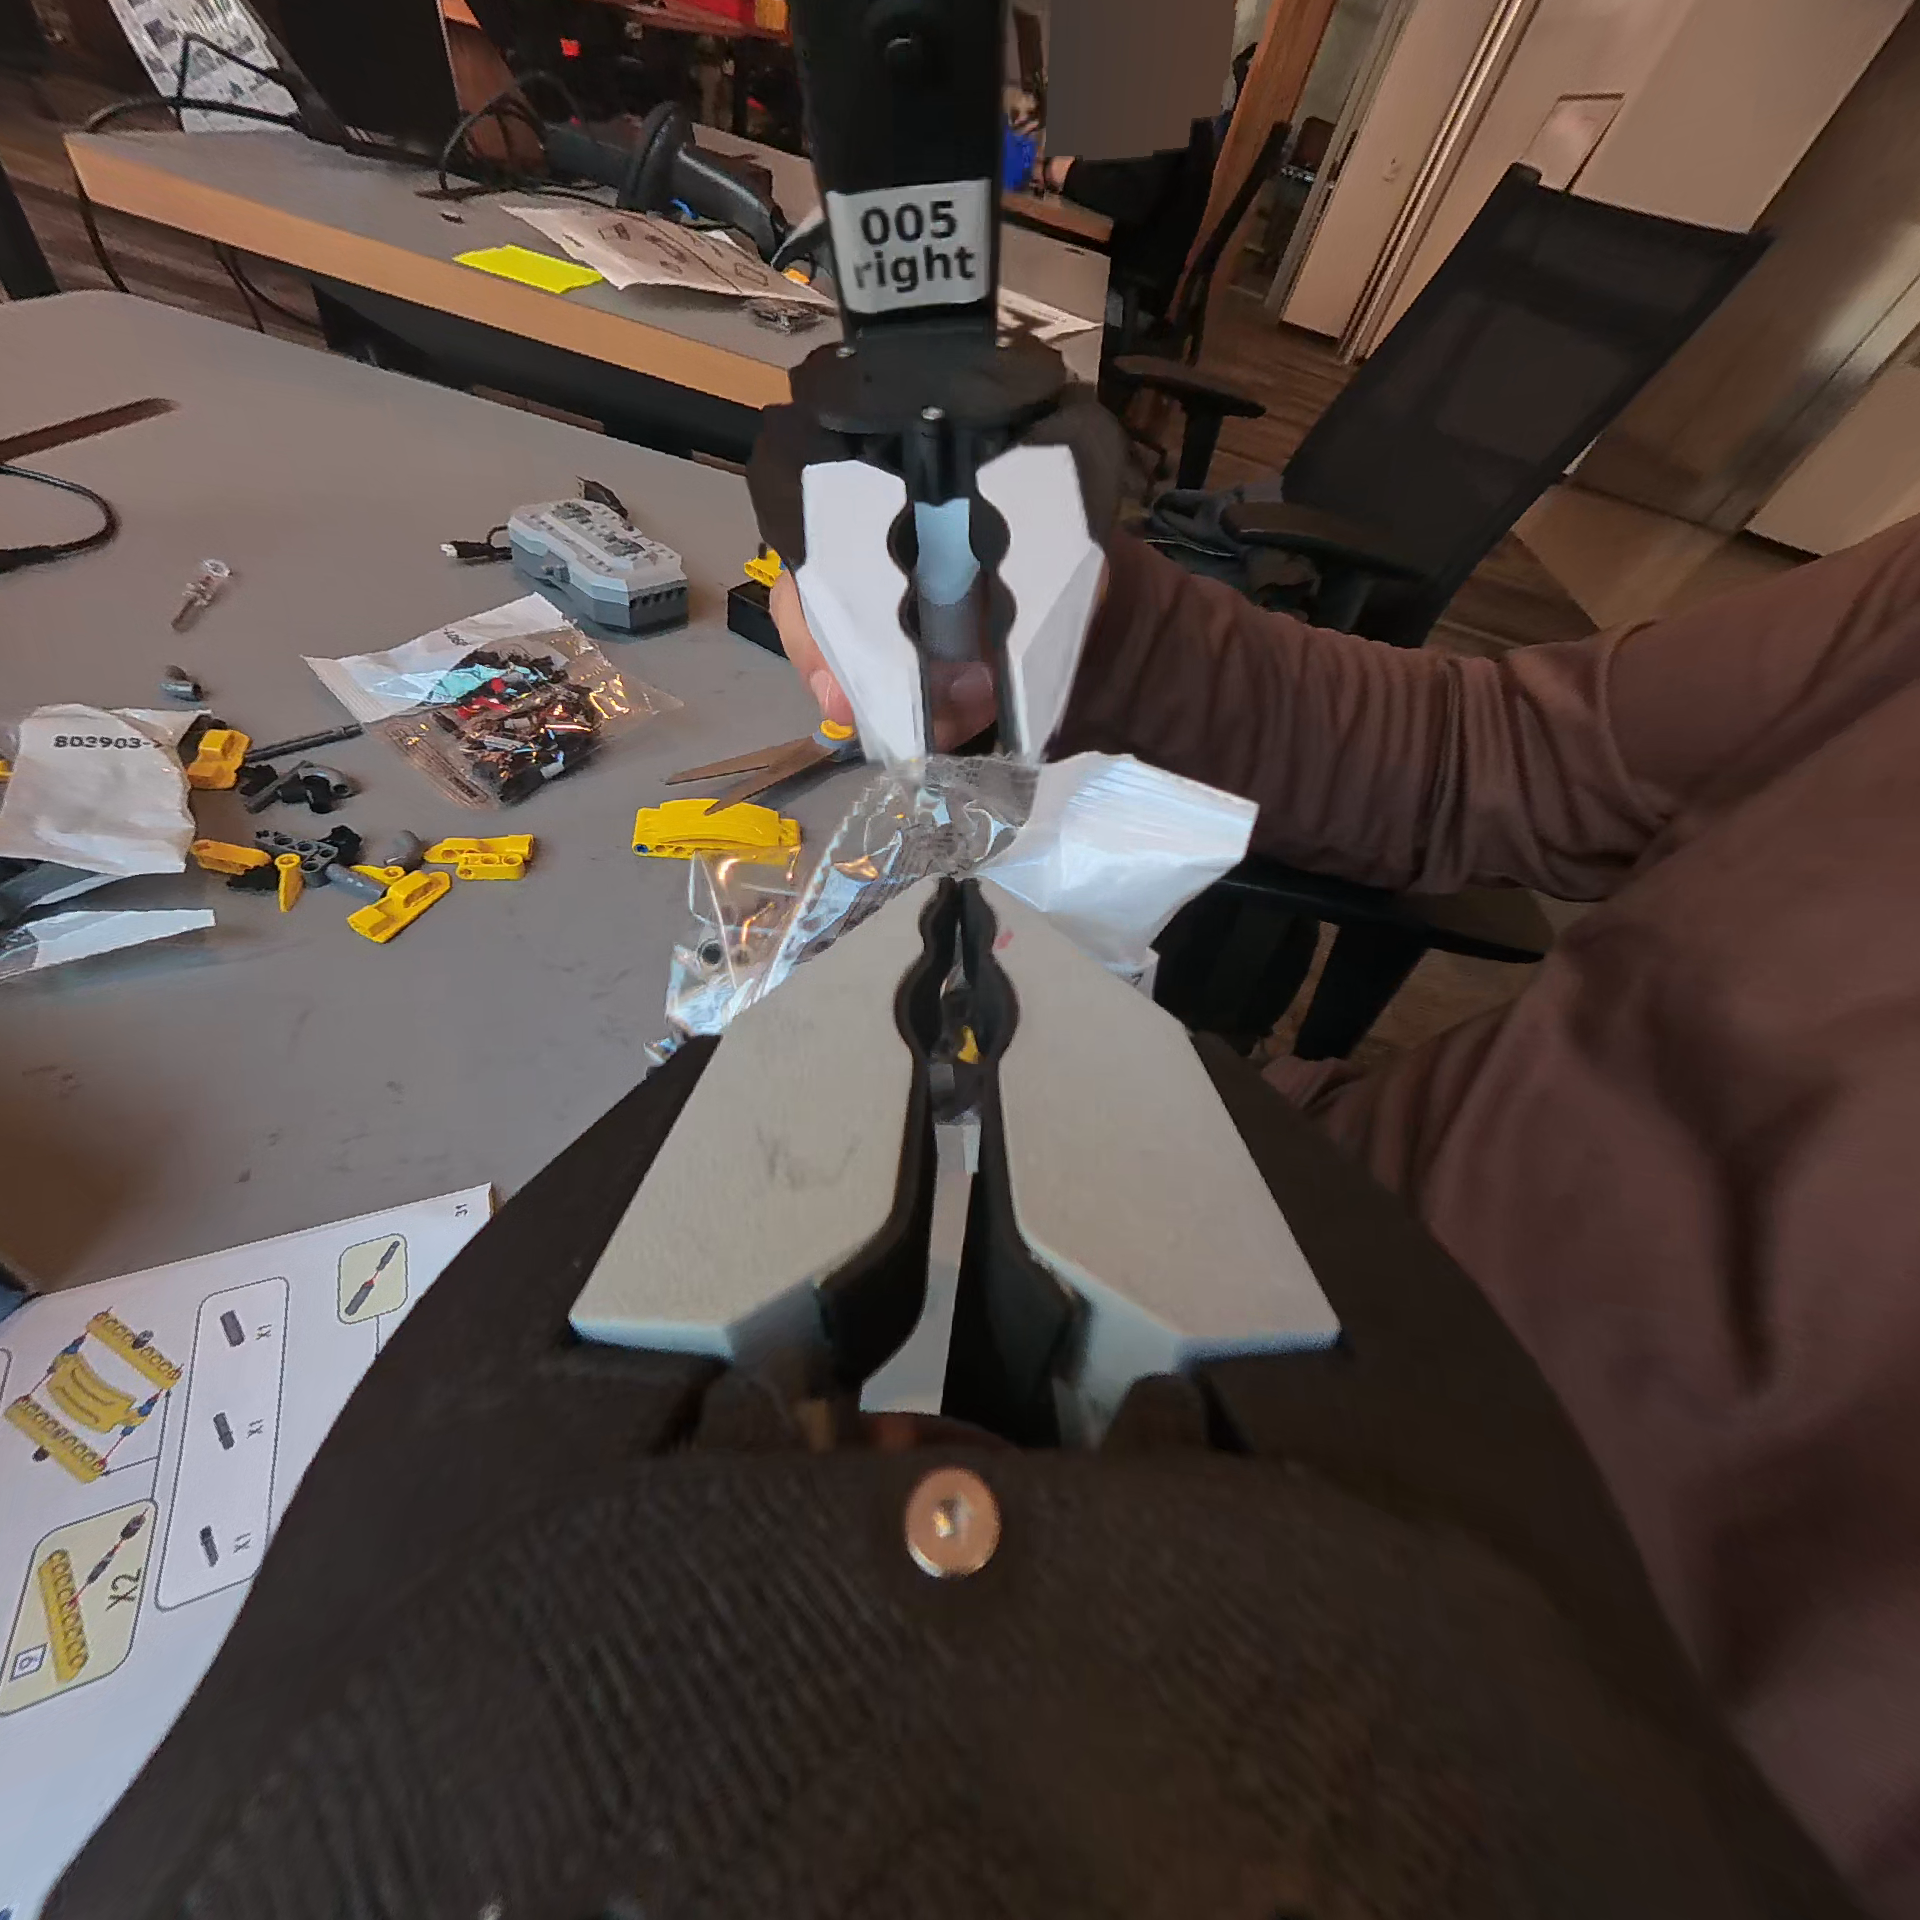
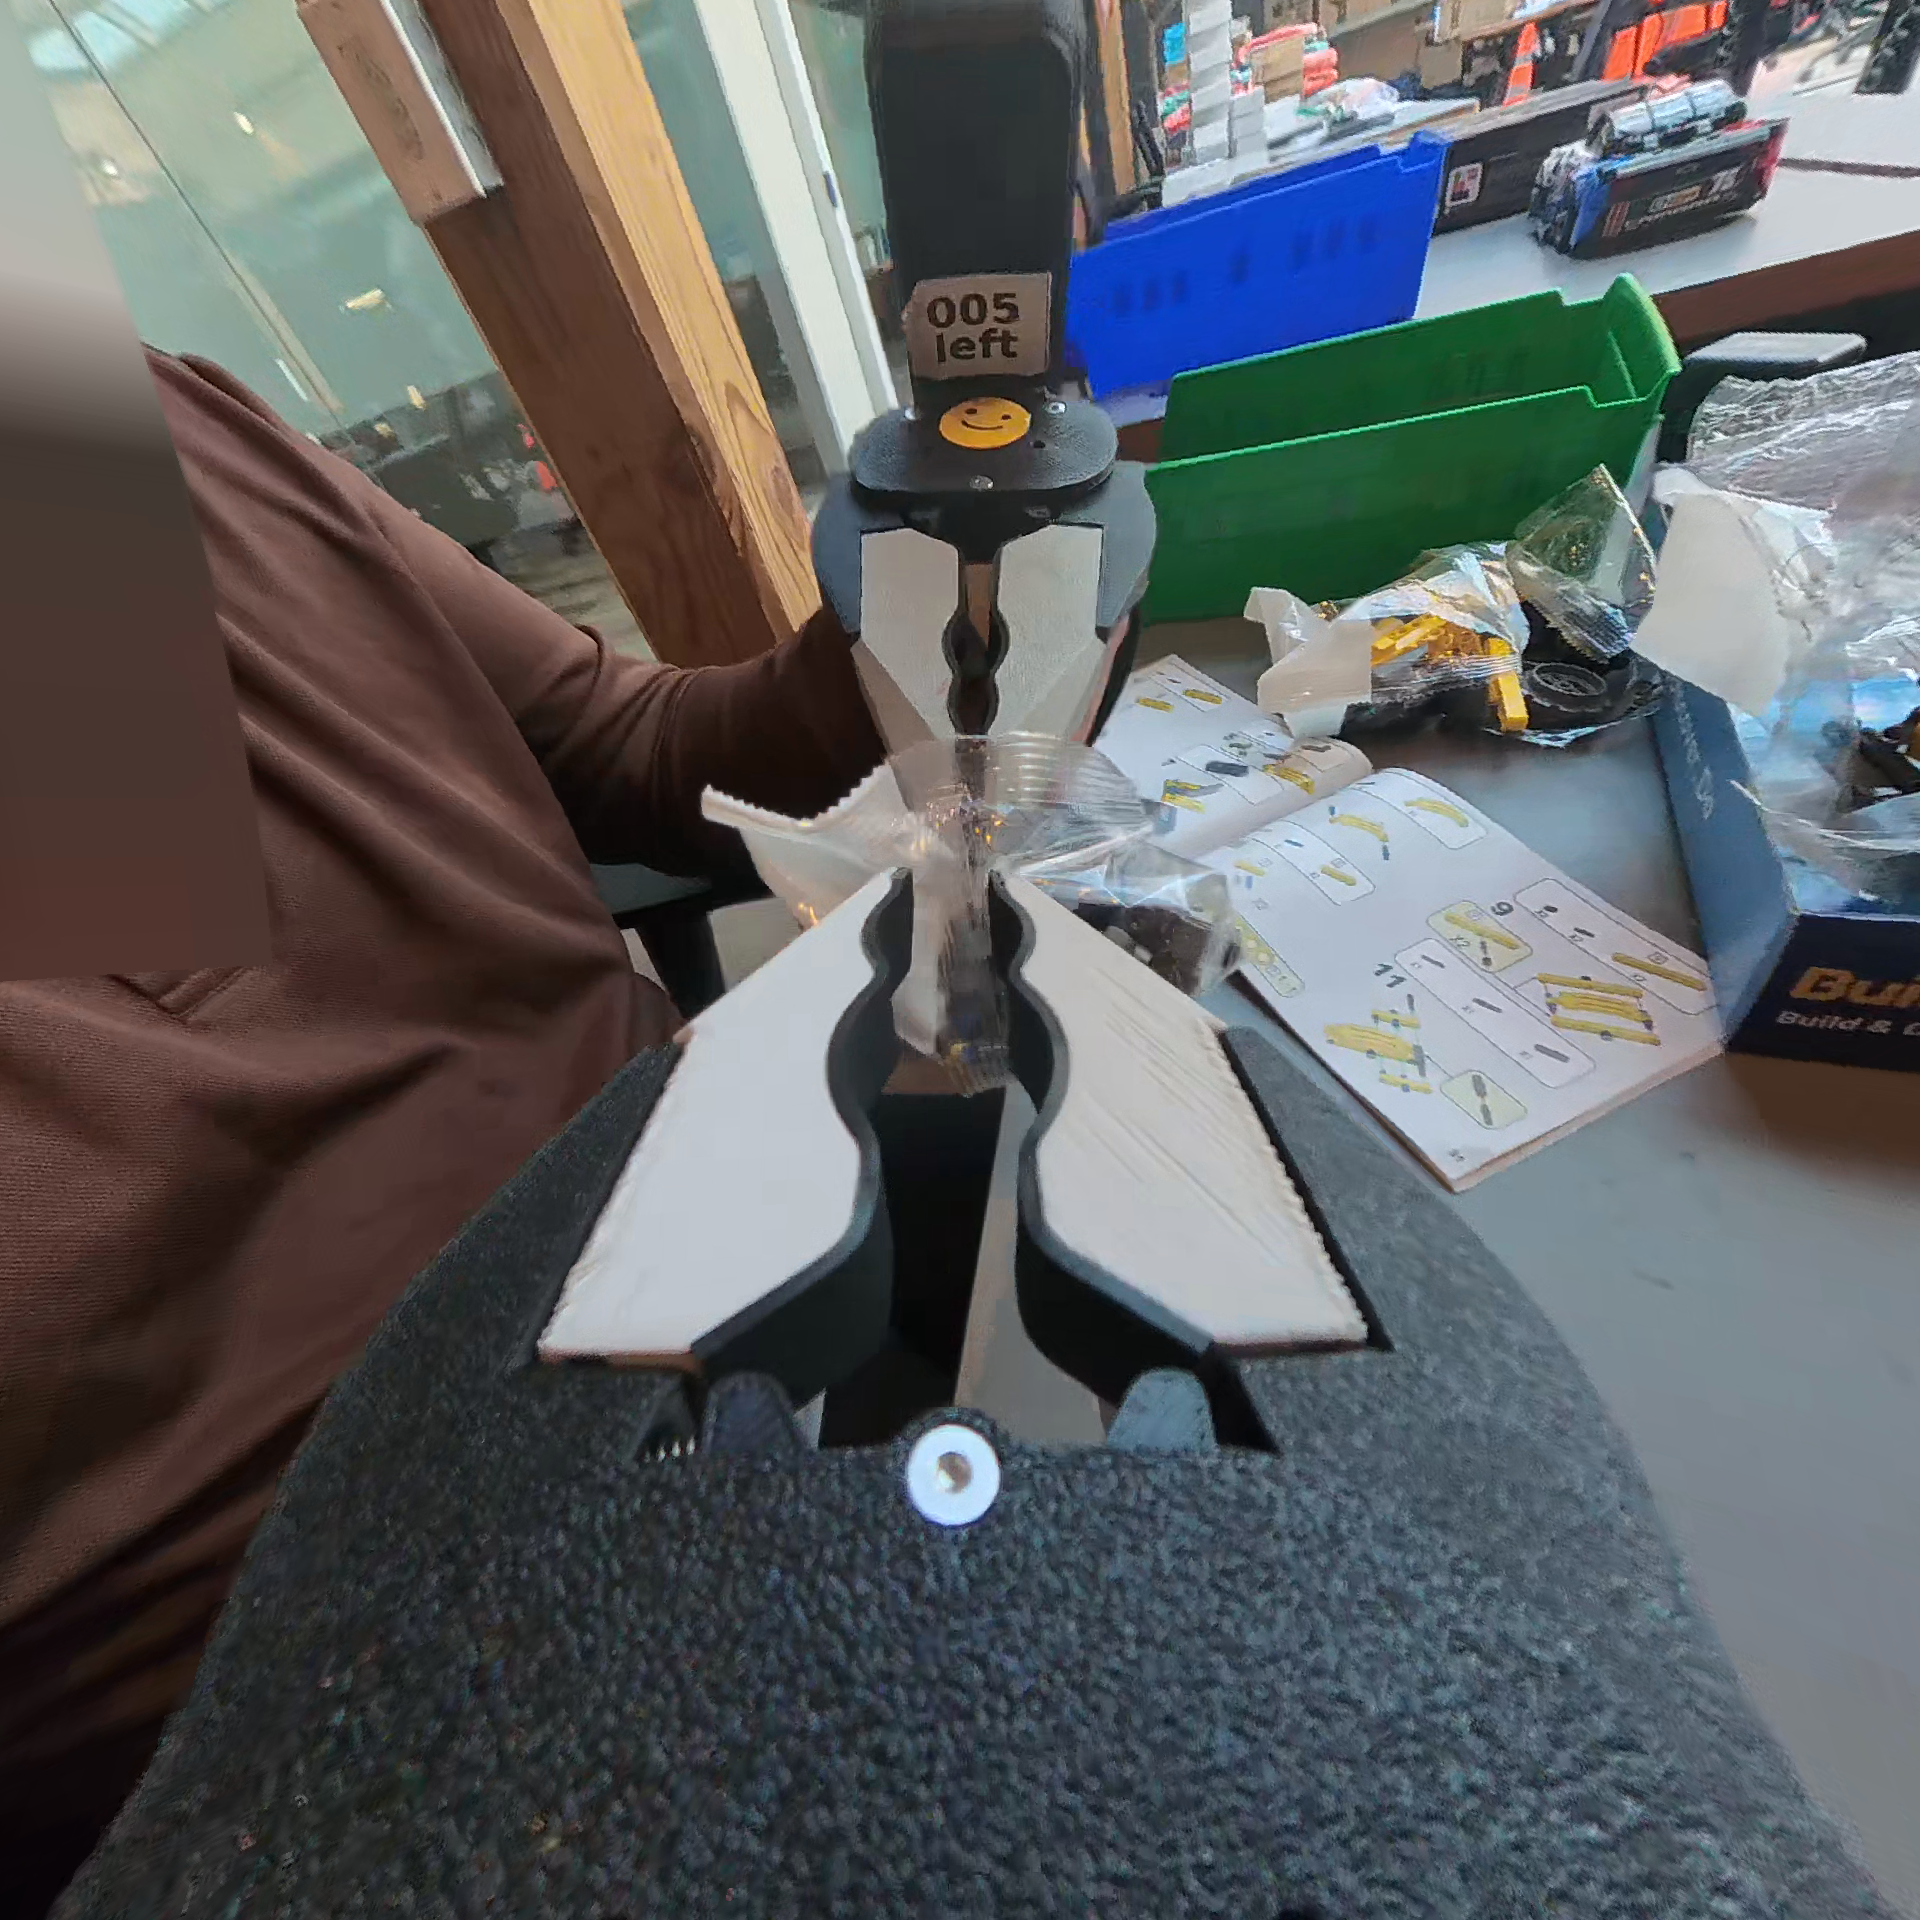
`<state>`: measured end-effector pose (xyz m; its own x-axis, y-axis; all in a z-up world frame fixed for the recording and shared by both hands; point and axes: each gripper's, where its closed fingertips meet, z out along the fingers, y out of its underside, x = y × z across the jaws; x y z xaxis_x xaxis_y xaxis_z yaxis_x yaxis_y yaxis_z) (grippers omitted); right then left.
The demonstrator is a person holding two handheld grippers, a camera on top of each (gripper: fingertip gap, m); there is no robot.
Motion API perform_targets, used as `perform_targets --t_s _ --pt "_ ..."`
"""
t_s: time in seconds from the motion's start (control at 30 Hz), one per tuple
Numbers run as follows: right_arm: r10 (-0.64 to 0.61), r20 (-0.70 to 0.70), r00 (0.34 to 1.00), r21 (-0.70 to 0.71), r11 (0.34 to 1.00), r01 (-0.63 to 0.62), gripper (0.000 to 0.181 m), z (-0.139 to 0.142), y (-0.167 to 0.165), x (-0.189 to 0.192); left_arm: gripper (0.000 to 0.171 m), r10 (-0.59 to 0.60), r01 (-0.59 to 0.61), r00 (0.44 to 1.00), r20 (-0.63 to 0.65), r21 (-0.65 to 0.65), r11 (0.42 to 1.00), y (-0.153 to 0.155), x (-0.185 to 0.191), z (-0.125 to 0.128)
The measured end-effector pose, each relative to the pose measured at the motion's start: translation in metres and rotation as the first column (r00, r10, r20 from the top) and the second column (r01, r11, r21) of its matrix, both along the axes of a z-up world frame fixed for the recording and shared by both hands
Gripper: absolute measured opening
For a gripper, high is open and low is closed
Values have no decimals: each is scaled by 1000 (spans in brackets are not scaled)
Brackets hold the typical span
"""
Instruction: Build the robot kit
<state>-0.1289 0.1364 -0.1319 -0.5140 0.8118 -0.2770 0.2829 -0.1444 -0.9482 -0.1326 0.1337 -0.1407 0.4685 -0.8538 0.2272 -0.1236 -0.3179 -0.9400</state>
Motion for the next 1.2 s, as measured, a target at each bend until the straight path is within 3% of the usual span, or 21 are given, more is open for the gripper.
perform_targets --t_s 0.1,0.23,0.37,0.47,0.6,0.8,1.2 --pt "-3 -13 1000 -111 994 2 14 9 8 3 0 2 -2 1000 -29 21 1000 -1 1 0" --pt "-7 44 999 -87 996 11 12 -2 5 -3 0 -5 6 999 -45 30 1000 -4 5 1" --pt "18 15 1000 -120 993 -16 2 3 0 -3 0 3 -1 999 -48 38 999 -4 4 3" --pt "18 45 999 -158 987 -11 14 -1 2 -6 0 -5 8 997 -81 49 999 -6 4 0" --pt "80 37 996 -248 966 -68 17 3 -2 -1 0 -19 25 996 -91 67 997 -9 6 0" --pt "173 49 984 -290 945 -152 16 0 -19 0 0 -49 62 991 -126 95 994 -15 10 -2" --pt "150 29 988 -325 936 -133 6 4 -15 -4 0 -32 45 991 -134 96 994 -14 4 1"
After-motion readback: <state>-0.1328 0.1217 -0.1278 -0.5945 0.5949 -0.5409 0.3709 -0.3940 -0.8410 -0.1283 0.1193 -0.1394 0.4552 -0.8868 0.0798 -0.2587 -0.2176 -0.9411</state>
